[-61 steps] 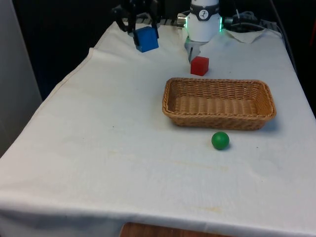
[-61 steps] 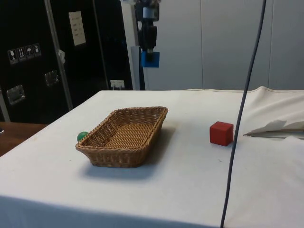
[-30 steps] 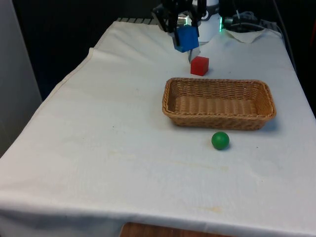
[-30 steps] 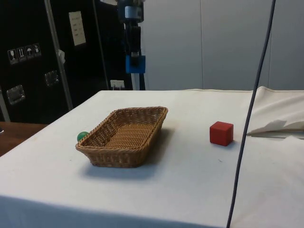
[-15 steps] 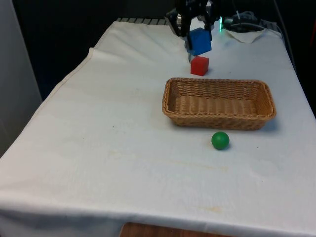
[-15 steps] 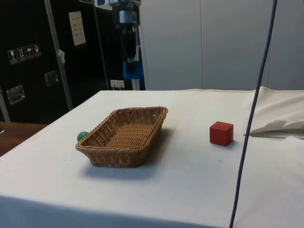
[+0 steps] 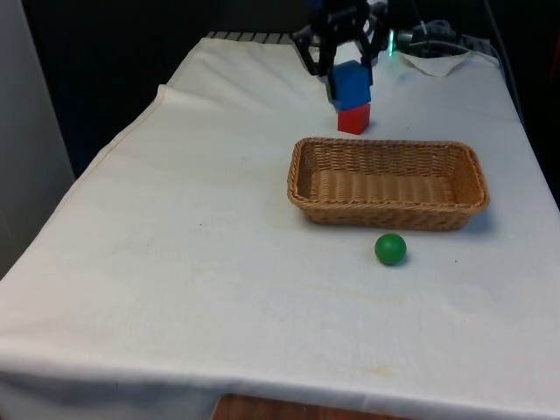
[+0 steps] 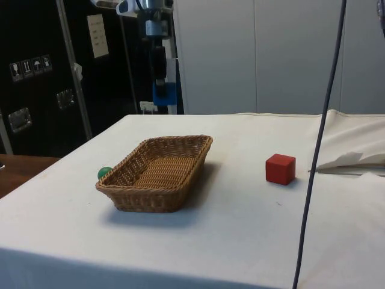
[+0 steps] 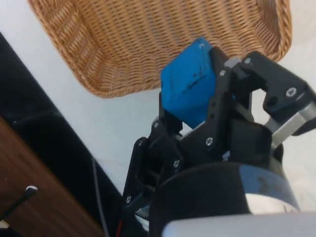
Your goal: Place all non-red objects into the basket.
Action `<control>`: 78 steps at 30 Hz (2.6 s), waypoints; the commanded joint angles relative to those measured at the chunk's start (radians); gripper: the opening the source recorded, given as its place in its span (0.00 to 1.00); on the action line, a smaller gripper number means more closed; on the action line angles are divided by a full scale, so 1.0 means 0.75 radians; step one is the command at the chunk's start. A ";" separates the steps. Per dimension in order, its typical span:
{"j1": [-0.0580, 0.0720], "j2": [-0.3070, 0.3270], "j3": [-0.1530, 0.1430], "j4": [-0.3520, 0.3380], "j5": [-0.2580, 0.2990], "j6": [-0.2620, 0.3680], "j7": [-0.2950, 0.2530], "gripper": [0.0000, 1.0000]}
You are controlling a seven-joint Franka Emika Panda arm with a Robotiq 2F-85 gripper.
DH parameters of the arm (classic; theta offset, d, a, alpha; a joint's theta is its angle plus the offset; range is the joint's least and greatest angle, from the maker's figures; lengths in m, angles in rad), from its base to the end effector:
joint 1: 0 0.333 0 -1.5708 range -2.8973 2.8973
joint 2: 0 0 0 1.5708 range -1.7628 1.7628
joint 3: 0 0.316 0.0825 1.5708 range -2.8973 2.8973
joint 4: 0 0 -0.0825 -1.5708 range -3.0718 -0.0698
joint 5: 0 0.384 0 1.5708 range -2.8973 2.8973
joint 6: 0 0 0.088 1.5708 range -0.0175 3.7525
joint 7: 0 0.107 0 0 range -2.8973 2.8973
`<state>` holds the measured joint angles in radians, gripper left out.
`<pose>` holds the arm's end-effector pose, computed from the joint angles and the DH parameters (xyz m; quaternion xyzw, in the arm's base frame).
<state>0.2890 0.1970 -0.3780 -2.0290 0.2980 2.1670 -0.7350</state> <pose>0.5790 -0.0347 0.3545 -0.9679 -0.2358 -0.0161 0.0858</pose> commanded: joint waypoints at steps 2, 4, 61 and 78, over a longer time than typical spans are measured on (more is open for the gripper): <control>0.005 0.012 -0.004 0.007 -0.031 0.019 0.035 0.00; 0.005 0.019 -0.003 0.009 -0.043 0.031 0.051 0.00; 0.020 0.295 0.143 0.004 -0.096 0.301 0.456 0.00; 0.021 0.367 0.180 0.016 -0.063 0.371 0.535 0.00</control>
<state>0.3040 0.4630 -0.2450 -2.0230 0.2470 2.4380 -0.3380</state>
